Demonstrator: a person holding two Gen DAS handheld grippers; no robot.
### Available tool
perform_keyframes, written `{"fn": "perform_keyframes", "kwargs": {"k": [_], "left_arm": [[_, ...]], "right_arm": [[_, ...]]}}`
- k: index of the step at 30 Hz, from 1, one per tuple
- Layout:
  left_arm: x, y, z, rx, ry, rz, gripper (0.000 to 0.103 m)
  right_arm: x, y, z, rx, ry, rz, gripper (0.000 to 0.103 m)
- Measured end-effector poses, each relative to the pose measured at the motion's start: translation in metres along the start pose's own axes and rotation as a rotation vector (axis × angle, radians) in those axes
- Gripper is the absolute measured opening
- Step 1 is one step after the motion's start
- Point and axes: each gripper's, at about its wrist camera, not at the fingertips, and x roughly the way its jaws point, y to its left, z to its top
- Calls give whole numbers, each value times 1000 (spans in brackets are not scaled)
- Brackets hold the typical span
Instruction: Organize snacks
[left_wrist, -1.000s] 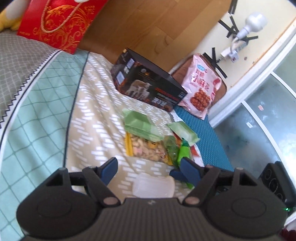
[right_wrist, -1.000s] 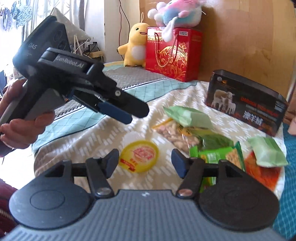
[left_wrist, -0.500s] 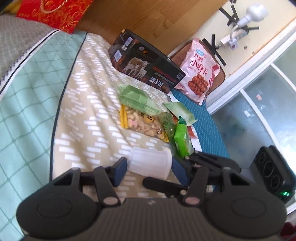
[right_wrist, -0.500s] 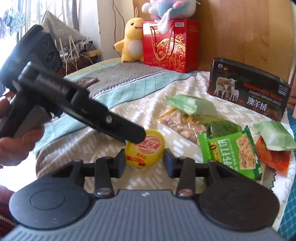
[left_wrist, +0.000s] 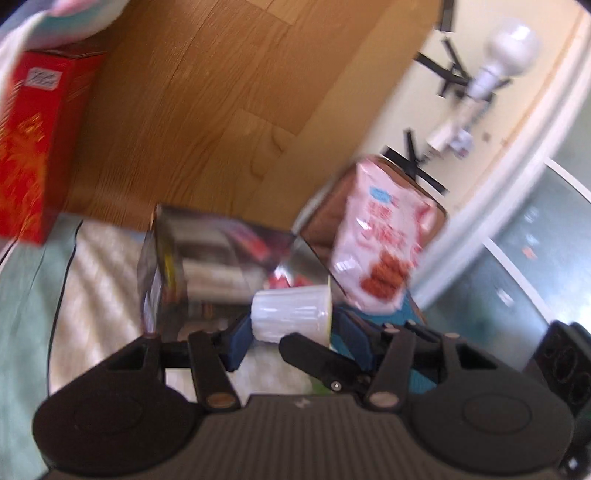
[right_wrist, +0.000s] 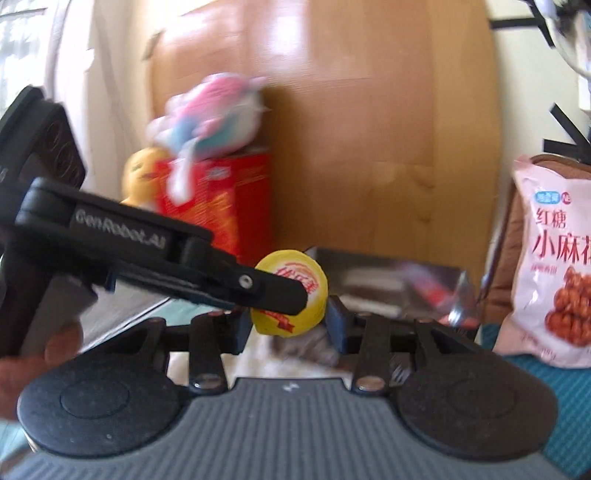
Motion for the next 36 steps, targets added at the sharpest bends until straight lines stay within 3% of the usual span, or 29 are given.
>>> {"fn": "perform_keyframes", "kwargs": {"k": [5, 8, 11, 14, 18, 23, 26, 28, 31, 36], "left_arm": [[45, 11, 20, -32, -17, 73, 58], [52, 18, 20, -43, -23, 114, 62], [26, 22, 12, -54, -62, 72, 67], [2, 17, -2, -36, -76, 37, 68], [2, 9, -30, -23, 4, -20, 68], [17, 5, -66, -60, 94, -48, 68], [11, 2, -81, -77, 105, -60, 68], [0, 1, -87, -75, 100, -63, 68], [-27, 6, -98, -69, 76, -62, 68], [-68, 27, -113, -102, 12, -55, 72]], "right_arm": [[47, -22, 12, 16, 36, -78, 46], [63, -29, 9, 9, 70, -151, 46], [43, -47, 9, 89, 45, -144, 57], [5, -65, -5, 183, 18, -123, 58], [-39, -74, -44, 255, 60, -89, 62], [-51, -60, -83, 207, 163, -155, 76], [-38, -57, -92, 172, 205, -169, 72], [-31, -54, -94, 141, 212, -191, 56], [-38, -55, -86, 177, 166, -197, 53], [-67, -32, -68, 198, 75, -28, 53]]}}
